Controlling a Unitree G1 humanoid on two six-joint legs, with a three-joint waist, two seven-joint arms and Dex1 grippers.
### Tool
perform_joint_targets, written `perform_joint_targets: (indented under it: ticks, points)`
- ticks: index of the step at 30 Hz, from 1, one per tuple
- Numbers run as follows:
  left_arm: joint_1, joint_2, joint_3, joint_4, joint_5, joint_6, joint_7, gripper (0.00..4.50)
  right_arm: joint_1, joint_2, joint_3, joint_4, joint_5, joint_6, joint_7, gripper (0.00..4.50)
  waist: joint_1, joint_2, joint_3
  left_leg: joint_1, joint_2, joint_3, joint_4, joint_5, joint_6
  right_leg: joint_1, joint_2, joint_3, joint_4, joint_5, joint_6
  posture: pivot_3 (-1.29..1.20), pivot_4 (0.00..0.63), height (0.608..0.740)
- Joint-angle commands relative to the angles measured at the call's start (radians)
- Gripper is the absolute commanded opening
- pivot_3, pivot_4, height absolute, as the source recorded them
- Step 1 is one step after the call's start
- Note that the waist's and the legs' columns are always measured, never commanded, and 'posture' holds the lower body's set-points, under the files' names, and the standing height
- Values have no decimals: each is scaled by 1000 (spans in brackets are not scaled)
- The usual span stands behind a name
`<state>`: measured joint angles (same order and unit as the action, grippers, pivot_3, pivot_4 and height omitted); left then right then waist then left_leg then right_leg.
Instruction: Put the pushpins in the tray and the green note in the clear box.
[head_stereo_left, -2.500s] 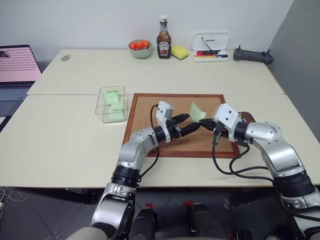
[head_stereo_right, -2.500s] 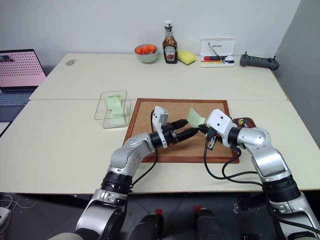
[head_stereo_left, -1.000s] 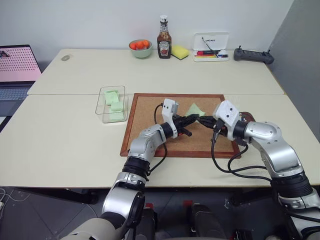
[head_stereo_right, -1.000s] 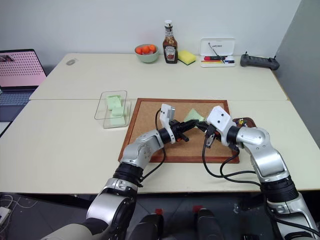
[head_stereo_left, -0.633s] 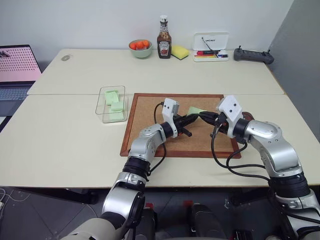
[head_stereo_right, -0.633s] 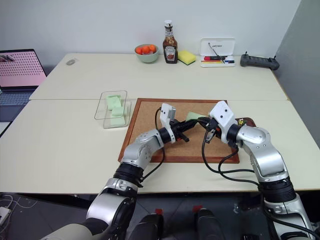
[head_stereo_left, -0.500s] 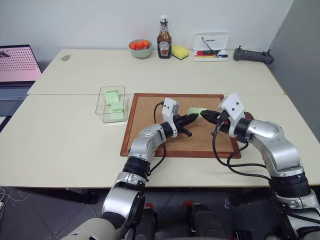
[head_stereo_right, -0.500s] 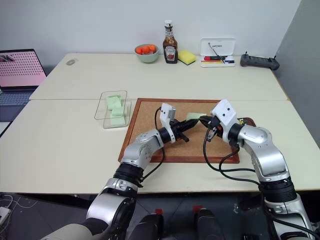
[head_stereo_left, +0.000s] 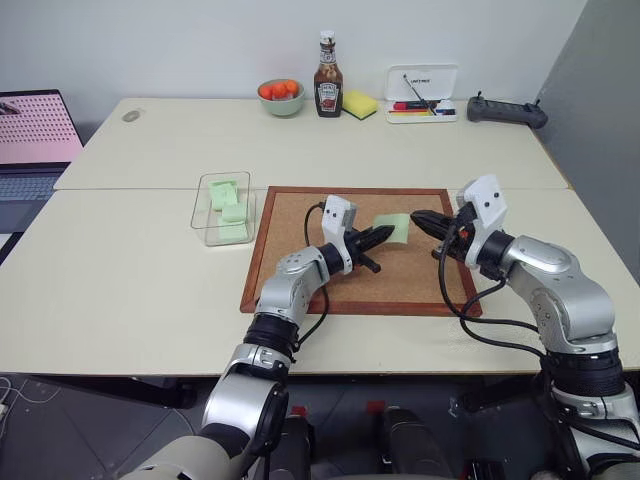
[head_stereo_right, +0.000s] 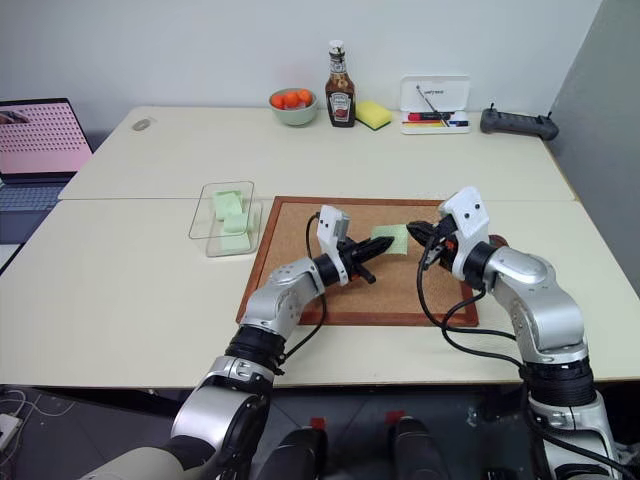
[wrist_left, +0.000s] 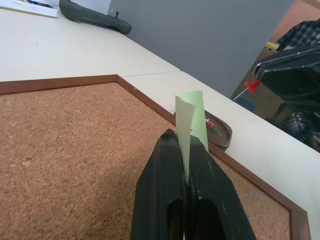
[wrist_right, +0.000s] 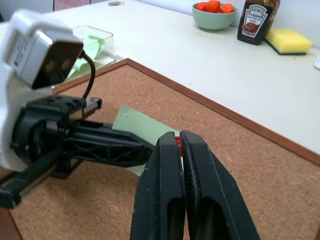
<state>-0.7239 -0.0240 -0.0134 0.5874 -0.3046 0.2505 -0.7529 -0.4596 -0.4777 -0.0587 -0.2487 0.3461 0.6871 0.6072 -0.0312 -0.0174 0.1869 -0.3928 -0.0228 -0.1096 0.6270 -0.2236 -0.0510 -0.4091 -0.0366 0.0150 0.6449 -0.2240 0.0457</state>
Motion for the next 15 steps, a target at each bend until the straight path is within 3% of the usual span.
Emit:
perform_joint_targets:
  ticks: [1, 9, 15]
  points:
    - [-10, 12, 7, -30, -7, -16, -10, 50, 9, -20, -61, -61, 30, 15, -28, 0, 0, 0, 0, 0, 0, 0, 0, 0, 0, 0, 0, 0, 0, 0, 0, 0, 150, 740]
    - [30, 69, -4, -99, -11, 16, -41, 50, 110, -228, -24, 68, -205, -124, -69, 0, 1, 0, 0, 0, 0, 0, 0, 0, 0, 0, 0, 0, 0, 0, 0, 0, 150, 740]
    - [39, 81, -14, -115, -3, 20, -41, 50, 116, -288, 29, 242, -335, -239, -99, 0, -3, 0, 0, 1, 0, 2, 0, 0, 0, 0, 0, 1, 0, 0, 0, 0, 150, 740]
